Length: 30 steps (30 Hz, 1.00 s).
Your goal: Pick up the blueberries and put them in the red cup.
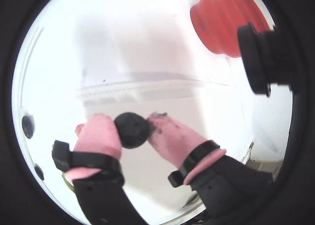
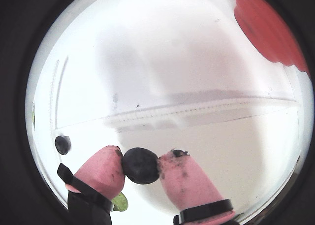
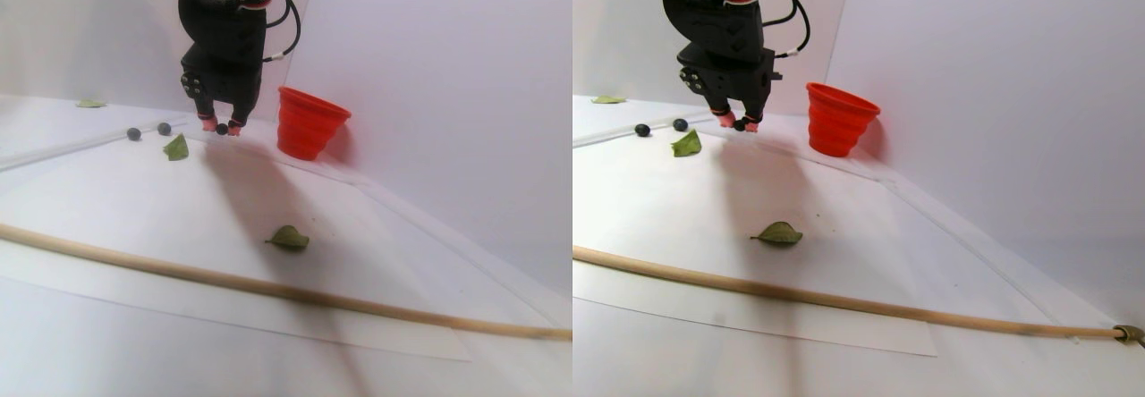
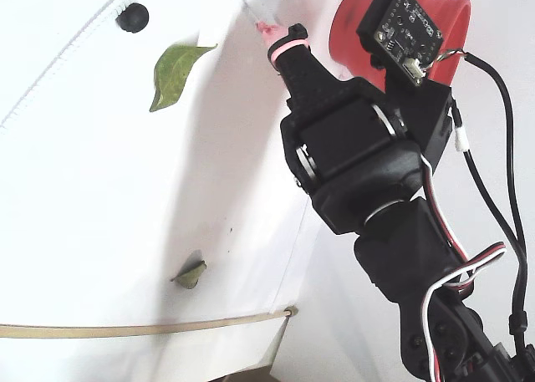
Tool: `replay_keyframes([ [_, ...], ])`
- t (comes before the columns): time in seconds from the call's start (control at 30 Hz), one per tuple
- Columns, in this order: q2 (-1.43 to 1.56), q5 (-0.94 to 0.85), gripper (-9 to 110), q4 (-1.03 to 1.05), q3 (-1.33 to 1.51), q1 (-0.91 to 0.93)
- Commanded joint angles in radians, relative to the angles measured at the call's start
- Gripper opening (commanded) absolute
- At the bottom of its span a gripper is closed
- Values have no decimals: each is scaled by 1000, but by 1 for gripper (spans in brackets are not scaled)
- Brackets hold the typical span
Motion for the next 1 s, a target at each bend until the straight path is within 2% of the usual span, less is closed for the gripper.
replay_keyframes([
  [0.0,152,-25,12,3,0,38],
  [0.97,295,-141,12,63,-66,156],
])
